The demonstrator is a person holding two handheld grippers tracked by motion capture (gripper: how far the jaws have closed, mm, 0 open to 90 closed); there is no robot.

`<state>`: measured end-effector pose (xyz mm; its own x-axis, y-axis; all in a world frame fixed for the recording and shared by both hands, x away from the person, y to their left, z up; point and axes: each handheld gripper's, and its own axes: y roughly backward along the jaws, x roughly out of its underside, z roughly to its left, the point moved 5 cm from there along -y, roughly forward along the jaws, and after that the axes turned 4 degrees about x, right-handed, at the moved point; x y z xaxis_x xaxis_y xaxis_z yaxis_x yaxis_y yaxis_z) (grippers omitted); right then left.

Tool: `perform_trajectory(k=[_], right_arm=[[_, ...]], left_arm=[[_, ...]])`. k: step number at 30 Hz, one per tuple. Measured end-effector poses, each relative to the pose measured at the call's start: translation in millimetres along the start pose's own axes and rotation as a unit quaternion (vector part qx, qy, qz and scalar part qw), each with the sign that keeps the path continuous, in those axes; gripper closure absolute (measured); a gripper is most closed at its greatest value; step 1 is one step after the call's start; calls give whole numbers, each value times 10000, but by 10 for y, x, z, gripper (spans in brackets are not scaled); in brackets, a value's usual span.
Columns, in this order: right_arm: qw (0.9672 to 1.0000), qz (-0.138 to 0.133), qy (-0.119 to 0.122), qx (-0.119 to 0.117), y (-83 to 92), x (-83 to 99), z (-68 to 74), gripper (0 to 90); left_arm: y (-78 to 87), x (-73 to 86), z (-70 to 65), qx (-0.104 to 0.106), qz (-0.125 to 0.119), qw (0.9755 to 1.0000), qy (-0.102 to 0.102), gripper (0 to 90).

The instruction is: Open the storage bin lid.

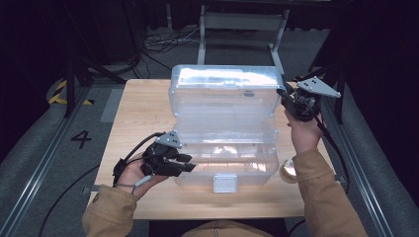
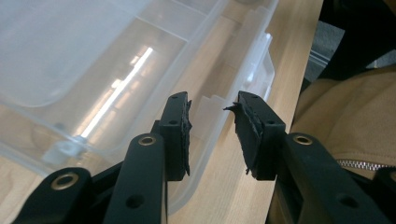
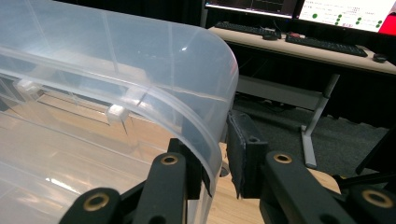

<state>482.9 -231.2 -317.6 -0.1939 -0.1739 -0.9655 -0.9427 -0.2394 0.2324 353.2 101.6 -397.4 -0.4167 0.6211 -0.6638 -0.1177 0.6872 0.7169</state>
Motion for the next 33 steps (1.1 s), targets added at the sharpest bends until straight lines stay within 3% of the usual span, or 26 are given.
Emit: perform_trajectory(k=[12, 21, 25, 28, 33], right_arm=[[10000, 10, -11, -39, -13, -4, -10, 766], [10000, 23, -1, -51, -27, -9, -17, 766], [9999, -3, 105, -39, -27, -10, -15, 765], [10000, -11, 35, -53, -30, -10, -14, 764], [10000, -15, -30, -47, -35, -11, -14, 764]], left_arm=[[-263, 98, 43, 218, 444, 9988, 59, 632], [-423, 164, 62, 232, 710, 9971, 108, 634], [-504, 199, 85, 308, 818, 9961, 135, 668], [-533, 207, 86, 230, 841, 9961, 138, 726], [-529, 222, 86, 231, 766, 9967, 169, 727]])
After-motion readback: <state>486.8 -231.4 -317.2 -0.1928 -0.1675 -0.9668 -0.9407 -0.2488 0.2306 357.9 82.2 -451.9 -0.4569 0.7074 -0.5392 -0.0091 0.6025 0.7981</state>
